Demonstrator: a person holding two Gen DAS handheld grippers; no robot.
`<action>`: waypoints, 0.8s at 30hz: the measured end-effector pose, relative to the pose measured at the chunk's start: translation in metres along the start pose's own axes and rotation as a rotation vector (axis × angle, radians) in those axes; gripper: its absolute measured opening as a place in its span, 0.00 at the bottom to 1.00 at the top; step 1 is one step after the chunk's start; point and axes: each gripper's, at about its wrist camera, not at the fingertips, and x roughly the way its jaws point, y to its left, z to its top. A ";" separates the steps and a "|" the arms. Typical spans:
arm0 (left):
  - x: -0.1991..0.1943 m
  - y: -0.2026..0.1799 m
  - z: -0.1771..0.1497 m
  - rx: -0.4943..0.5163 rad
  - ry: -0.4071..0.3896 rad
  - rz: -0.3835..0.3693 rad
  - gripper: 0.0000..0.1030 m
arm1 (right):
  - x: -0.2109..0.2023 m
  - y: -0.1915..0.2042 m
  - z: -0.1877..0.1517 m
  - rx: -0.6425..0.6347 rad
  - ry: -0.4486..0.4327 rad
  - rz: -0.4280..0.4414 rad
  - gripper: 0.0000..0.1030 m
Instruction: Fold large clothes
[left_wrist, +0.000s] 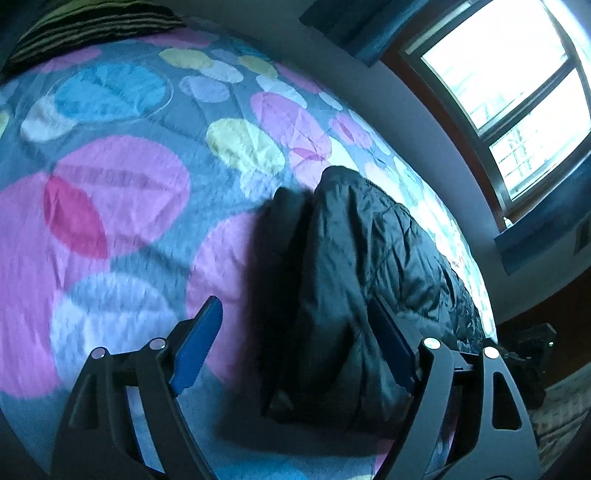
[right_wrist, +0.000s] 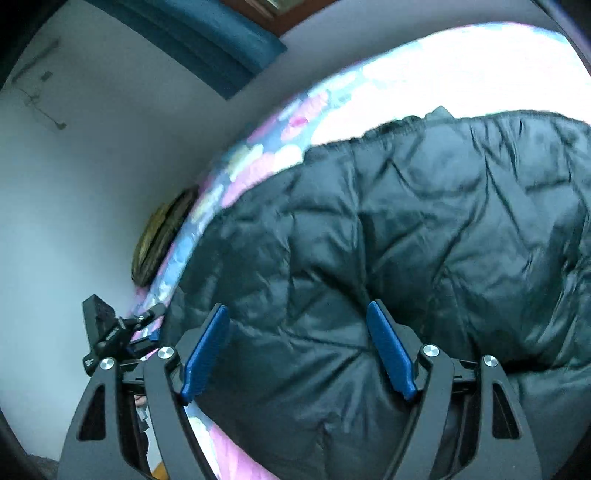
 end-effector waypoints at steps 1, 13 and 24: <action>0.002 -0.001 0.004 0.016 0.005 -0.006 0.81 | 0.002 0.001 0.002 -0.003 0.007 0.005 0.74; 0.062 -0.001 0.033 0.068 0.204 -0.076 0.83 | 0.022 -0.020 -0.004 0.012 0.081 0.025 0.75; 0.093 0.004 0.056 0.133 0.355 -0.201 0.91 | 0.021 -0.024 -0.004 0.008 0.077 0.029 0.75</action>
